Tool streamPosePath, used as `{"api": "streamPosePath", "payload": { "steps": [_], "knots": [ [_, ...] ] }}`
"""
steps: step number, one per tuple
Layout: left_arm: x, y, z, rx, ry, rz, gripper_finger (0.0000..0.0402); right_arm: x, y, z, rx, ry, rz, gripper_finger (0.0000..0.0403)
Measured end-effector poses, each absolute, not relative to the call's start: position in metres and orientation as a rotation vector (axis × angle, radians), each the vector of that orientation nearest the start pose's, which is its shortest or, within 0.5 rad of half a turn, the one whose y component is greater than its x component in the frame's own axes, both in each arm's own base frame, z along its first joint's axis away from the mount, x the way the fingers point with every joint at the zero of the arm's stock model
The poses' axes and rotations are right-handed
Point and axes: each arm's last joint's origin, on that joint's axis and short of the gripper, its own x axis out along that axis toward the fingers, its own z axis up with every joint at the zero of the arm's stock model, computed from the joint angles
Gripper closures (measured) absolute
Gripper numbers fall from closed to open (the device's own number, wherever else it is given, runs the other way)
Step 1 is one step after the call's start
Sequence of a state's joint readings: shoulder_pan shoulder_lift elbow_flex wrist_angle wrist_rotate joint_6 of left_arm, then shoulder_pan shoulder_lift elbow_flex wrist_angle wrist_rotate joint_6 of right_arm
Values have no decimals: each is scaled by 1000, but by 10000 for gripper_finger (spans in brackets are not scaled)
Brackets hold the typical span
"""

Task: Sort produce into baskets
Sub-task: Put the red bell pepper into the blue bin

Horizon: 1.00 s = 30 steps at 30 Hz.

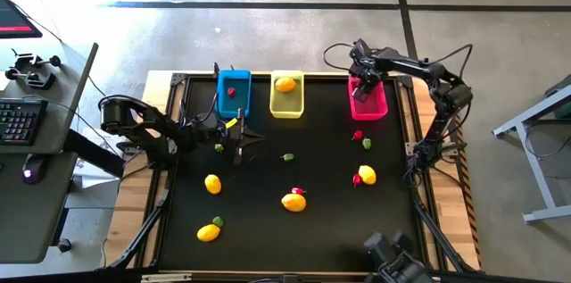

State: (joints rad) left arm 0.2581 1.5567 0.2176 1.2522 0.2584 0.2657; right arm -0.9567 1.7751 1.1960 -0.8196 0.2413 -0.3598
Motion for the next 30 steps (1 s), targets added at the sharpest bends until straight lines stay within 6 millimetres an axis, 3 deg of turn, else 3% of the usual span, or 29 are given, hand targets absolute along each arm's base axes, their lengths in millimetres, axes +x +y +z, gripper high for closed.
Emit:
{"api": "streamPosePath", "payload": {
  "steps": [8,12,18,21,25,30],
  "knots": [
    [221,51,134,257,83,-12,401,195,-244,227,327,1529,-802,241],
    [221,51,133,239,94,-13,401,201,-213,238,328,1493,-784,284],
    [220,51,131,233,114,-16,401,210,-157,252,289,1311,-785,381],
    [220,51,131,233,114,-16,401,213,-129,249,309,1209,-782,396],
    [220,51,131,234,115,-16,401,211,-95,233,399,1135,-794,372],
    [220,51,131,234,115,-16,401,210,-59,203,444,1163,-771,334]
  ]
}}
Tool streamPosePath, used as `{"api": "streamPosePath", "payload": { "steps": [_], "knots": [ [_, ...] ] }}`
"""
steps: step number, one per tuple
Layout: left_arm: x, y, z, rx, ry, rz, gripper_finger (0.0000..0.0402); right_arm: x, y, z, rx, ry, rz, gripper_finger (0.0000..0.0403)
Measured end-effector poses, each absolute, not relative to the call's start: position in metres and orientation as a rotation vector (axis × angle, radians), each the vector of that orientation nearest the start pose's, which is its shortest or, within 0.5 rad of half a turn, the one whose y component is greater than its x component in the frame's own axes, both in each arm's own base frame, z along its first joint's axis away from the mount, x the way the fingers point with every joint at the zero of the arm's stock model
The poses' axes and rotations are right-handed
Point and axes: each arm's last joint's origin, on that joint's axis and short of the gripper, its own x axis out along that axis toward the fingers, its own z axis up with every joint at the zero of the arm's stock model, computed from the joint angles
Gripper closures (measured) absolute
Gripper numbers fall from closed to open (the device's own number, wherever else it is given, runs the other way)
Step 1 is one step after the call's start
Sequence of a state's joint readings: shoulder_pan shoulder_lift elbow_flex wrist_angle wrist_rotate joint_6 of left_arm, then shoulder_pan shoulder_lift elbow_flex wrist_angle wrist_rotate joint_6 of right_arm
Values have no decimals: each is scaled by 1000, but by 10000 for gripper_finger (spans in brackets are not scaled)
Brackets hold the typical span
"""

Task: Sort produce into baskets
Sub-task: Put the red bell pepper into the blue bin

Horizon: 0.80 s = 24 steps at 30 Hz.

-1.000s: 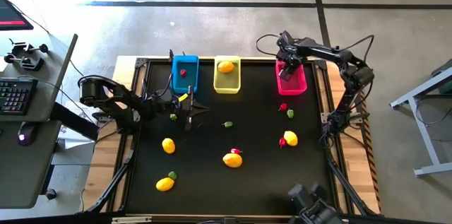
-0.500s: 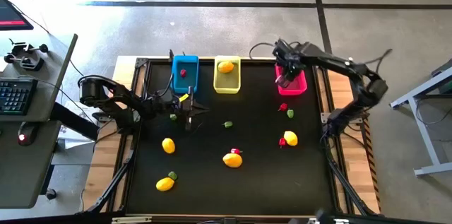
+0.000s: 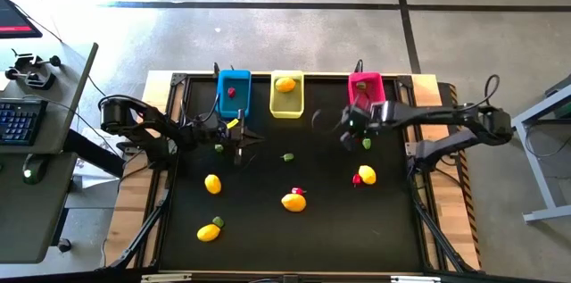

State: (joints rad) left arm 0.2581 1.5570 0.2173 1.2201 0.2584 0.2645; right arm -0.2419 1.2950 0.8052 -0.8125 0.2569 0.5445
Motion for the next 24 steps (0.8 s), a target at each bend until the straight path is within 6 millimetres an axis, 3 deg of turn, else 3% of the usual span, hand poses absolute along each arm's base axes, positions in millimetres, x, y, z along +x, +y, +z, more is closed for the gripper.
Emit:
{"api": "streamPosePath", "payload": {
  "steps": [5,10,17,24],
  "knots": [
    [220,51,131,233,115,-16,401,209,-39,182,437,1153,-729,276],
    [220,50,131,233,115,-16,401,206,-35,178,354,1156,-770,228],
    [220,50,131,232,117,-16,401,205,-40,178,264,1175,-782,231],
    [220,50,131,231,119,-16,401,210,-41,164,228,1251,-785,237]
  ]
}}
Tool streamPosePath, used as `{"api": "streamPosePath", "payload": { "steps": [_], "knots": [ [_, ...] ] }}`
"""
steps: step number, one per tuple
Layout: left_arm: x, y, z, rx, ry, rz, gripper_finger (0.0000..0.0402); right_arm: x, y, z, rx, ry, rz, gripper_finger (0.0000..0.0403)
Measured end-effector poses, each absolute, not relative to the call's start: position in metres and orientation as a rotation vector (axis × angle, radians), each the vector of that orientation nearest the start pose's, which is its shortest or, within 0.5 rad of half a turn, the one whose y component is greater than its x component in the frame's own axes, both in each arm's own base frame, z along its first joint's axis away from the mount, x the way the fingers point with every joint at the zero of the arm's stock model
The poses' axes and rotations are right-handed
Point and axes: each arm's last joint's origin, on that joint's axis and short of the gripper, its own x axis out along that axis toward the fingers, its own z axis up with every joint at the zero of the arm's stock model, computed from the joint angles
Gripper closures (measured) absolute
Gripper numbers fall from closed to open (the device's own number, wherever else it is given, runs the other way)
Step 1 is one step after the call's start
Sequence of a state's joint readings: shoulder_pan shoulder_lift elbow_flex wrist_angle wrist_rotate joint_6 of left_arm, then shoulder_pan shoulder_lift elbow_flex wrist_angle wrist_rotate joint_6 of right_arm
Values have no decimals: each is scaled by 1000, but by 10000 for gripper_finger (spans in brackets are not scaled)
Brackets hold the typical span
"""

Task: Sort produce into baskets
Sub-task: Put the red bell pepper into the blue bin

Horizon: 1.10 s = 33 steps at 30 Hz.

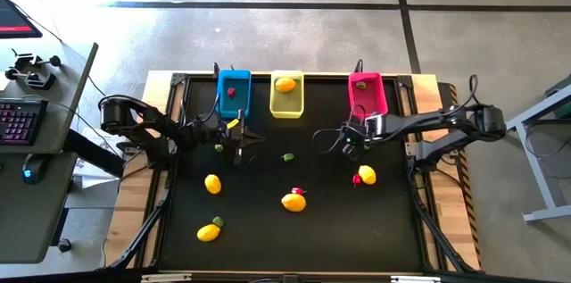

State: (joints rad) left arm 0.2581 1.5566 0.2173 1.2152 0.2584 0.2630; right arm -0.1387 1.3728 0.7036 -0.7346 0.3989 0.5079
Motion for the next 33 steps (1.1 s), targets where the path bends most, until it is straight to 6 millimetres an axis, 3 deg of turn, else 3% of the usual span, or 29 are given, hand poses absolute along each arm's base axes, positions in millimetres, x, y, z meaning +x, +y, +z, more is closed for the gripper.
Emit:
{"api": "streamPosePath", "payload": {
  "steps": [4,9,15,24,33],
  "knots": [
    [220,50,131,230,121,-17,401,211,-41,161,325,1217,-870,237],
    [220,50,130,230,123,-17,401,211,-44,160,704,1064,-1090,237],
    [220,50,130,210,124,-16,401,212,-43,160,843,966,-1188,237],
    [220,50,130,203,131,-16,401,216,-41,143,865,903,-1361,237],
    [220,50,129,201,138,-17,401,223,-42,125,796,940,-1397,238]
  ]
}}
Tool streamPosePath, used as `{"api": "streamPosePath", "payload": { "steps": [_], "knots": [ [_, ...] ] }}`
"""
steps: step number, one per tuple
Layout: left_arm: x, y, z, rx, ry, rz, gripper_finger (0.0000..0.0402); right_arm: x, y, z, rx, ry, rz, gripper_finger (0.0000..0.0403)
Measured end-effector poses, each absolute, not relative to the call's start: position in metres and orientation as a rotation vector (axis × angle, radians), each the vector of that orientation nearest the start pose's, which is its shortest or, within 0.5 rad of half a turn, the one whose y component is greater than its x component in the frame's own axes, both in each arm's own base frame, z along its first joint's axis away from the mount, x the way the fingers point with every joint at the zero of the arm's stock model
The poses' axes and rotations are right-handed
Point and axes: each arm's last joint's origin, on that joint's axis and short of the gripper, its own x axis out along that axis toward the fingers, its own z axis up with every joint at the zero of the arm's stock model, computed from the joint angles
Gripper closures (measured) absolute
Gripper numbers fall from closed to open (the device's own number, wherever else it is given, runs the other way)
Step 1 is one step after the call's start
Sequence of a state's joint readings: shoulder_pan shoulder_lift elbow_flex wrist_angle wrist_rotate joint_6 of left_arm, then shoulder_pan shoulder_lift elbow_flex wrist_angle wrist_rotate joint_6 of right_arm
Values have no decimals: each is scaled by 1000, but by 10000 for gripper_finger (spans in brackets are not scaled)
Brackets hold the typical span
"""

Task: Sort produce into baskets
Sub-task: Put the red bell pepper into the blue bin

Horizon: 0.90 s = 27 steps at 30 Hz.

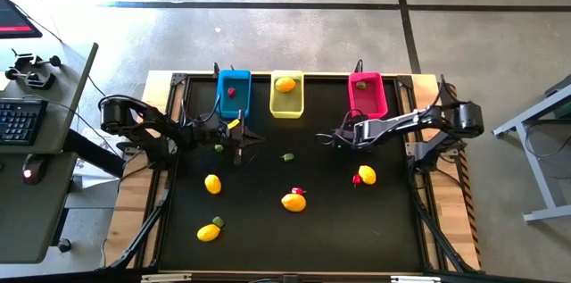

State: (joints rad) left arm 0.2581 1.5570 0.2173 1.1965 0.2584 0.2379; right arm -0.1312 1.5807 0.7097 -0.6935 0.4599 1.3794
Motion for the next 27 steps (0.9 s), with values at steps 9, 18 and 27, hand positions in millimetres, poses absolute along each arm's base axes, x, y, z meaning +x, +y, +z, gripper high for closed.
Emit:
{"api": "streamPosePath", "payload": {
  "steps": [9,18,27],
  "knots": [
    [220,50,129,201,137,-17,401,224,-31,125,737,965,-1346,305],
    [220,51,131,208,117,-2,401,228,-21,130,649,1067,-1248,360],
    [235,52,140,265,99,-72,401,274,-21,166,428,989,-797,358]
  ]
}}
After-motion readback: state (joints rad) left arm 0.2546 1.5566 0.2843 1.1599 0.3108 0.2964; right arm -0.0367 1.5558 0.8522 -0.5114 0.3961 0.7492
